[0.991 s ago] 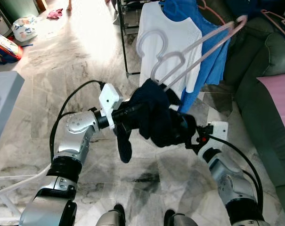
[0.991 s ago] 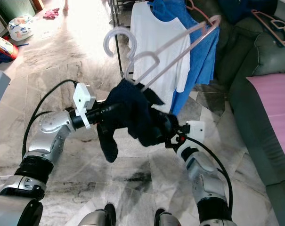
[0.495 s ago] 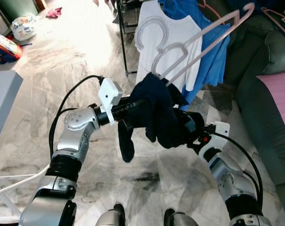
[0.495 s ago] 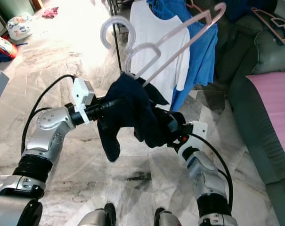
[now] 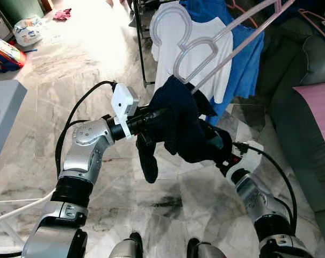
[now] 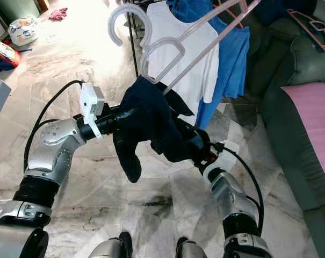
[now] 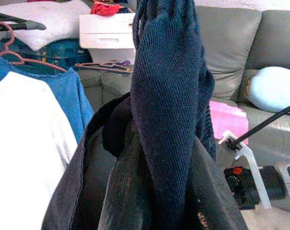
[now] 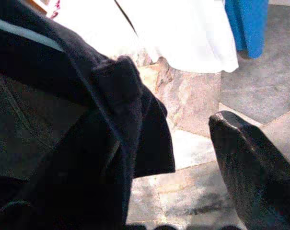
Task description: Hang hanger
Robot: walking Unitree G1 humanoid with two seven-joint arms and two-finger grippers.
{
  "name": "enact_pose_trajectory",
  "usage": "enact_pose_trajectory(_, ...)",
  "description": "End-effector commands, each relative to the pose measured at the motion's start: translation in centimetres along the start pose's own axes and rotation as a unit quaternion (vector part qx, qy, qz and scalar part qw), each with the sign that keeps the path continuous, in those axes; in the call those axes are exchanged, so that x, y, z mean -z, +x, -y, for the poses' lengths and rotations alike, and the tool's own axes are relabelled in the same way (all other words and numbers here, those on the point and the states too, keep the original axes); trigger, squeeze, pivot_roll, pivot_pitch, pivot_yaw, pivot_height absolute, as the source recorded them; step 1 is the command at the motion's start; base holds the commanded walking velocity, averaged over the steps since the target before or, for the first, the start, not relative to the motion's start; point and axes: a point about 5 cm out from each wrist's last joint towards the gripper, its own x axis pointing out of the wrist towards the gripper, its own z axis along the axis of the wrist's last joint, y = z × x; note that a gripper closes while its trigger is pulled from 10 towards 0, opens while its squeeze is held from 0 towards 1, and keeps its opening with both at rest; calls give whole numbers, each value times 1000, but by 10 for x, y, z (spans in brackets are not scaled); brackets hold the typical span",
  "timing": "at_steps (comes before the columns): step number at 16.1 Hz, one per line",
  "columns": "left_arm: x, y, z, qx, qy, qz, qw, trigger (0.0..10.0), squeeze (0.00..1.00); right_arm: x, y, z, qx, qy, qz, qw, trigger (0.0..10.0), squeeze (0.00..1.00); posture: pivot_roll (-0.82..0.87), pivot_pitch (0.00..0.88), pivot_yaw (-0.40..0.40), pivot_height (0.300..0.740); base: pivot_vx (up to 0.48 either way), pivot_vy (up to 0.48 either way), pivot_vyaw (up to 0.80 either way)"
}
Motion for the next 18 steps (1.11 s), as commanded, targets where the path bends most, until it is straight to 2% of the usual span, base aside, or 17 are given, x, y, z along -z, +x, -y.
enact_pose_trajectory(1, -11, -3, -1, 0, 12, 26, 1000, 0, 0, 6, -2, 6, 13, 11, -12, 1000, 0, 0, -8, 210, 31, 740, 0, 0, 0)
enact_pose_trajectory(3, -11, -3, -1, 1, 10, 26, 1000, 0, 0, 4, -3, 9, 17, 16, -7, 1000, 0, 0, -8, 211, 29, 740, 0, 0, 0)
enact_pose_trajectory(9, -2, -8, 1, 2, 2, 7, 1000, 0, 0, -26, -16, 40, 60, 33, 46, 997, 0, 0, -17, 216, 36, 740, 0, 0, 0)
enact_pose_trajectory(11, 1, -10, 2, 4, 1, 0, 1000, 0, 0, -32, -18, 44, 63, 32, 55, 996, 0, 0, -20, 217, 36, 740, 0, 0, 0)
enact_pose_trajectory(13, 7, -12, 4, 4, -14, -3, 1000, 0, 0, -49, -23, 54, 78, 29, 79, 993, 0, 0, -23, 219, 37, 740, 0, 0, 0)
enact_pose_trajectory(14, 11, -16, 4, -6, -47, 11, 999, 0, 0, -59, -25, 57, 82, 30, 93, 992, 0, 0, -23, 219, 35, 740, 0, 0, 0)
enact_pose_trajectory(15, 19, -20, 7, 0, -67, 4, 998, 0, 0, -70, -26, 59, 86, 32, 104, 990, 0, 0, -25, 223, 33, 740, 0, 0, 0)
enact_pose_trajectory(17, 34, -29, 21, 34, -103, -18, 994, 0, 0, -91, -22, 54, 84, 24, 115, 989, 0, 0, -23, 226, 31, 740, 0, 0, 0)
enact_pose_trajectory(18, 37, -30, 23, 40, -106, -23, 993, 0, 0, -94, -22, 53, 84, 24, 116, 989, 0, 0, -24, 226, 30, 740, 0, 0, 0)
